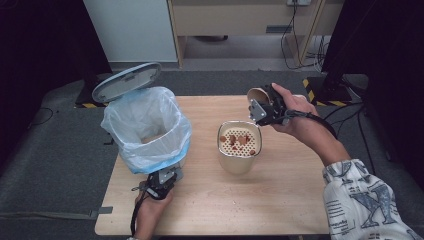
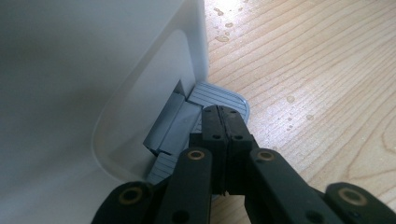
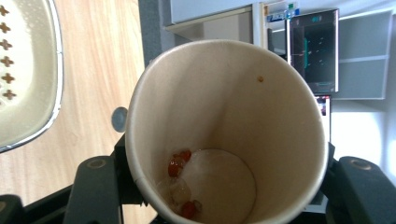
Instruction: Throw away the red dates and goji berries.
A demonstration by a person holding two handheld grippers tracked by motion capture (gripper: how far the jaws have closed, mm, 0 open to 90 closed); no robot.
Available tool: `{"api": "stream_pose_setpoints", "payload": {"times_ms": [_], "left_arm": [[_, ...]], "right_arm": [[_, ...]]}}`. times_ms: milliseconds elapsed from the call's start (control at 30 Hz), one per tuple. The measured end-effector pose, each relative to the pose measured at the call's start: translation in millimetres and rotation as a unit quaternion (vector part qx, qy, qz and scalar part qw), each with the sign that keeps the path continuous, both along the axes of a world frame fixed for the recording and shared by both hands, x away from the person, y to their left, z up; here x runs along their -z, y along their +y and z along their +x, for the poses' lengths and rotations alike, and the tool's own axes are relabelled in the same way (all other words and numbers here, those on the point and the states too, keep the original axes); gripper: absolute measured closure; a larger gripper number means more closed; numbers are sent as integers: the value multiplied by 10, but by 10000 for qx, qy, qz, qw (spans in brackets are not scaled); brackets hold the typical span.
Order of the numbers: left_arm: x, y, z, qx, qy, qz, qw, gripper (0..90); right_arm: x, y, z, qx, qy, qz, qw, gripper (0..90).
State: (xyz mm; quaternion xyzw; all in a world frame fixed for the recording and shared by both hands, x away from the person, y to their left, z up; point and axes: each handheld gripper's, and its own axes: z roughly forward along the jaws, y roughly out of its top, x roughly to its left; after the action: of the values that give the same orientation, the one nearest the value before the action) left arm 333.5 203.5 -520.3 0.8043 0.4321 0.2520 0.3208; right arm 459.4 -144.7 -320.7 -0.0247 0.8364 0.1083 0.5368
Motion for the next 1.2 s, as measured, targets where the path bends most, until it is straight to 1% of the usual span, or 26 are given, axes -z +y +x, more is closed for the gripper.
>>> {"api": "stream_pose_setpoints", "payload": {"times_ms": [33,133,200,300,333,367,467,500,567,633,733,833,967,1000,1033,1100,1200], "left_arm": [[0,-2,-1,-3,-3,-1,10000,887],[1,-1,-1,-1,-3,1,10000,886],[0,-1,0,3,-6,8,10000,887],[0,-1,0,3,-3,3,10000,886],[0,-2,0,1,0,1,10000,886],[0,-1,0,3,-1,1,10000,886],[0,-1,0,2,1,-4,10000,887],[1,-1,0,3,-1,-3,10000,886],[0,-2,0,5,0,0,10000,887],[1,-1,0,4,0,-2,10000,887],[1,-3,-1,2,-1,-5,10000,886],[-2,1,0,14,10,22,10000,887],[-2,2,0,15,9,23,10000,887],[-2,2,0,15,9,19,10000,886],[-2,3,1,16,10,17,10000,886],[-1,2,0,14,11,12,10000,886],[-1,1,0,15,6,19,10000,886]], "right_arm": [[1,-10,9,-20,26,11,10000,368],[-8,-51,24,48,166,316,9994,368],[-14,-81,35,71,228,453,9987,367],[-12,-119,46,100,326,589,9977,368],[-12,-131,52,117,328,622,9975,367],[-15,-147,56,136,379,717,9966,367],[-27,-194,72,129,436,947,9945,367],[-26,-204,71,156,470,978,9940,366],[-17,-234,82,154,586,1126,9918,365],[-5,-261,93,185,670,1224,9900,364],[14,-308,117,213,833,1452,9857,364],[28,-351,135,250,934,1623,9820,363],[48,-397,155,310,1043,1747,9786,362],[52,-410,160,336,1104,1836,9762,362],[51,-419,164,337,1132,1845,9757,361],[61,-433,169,383,1195,1934,9731,361],[80,-441,172,414,1239,1900,9731,360]]}}
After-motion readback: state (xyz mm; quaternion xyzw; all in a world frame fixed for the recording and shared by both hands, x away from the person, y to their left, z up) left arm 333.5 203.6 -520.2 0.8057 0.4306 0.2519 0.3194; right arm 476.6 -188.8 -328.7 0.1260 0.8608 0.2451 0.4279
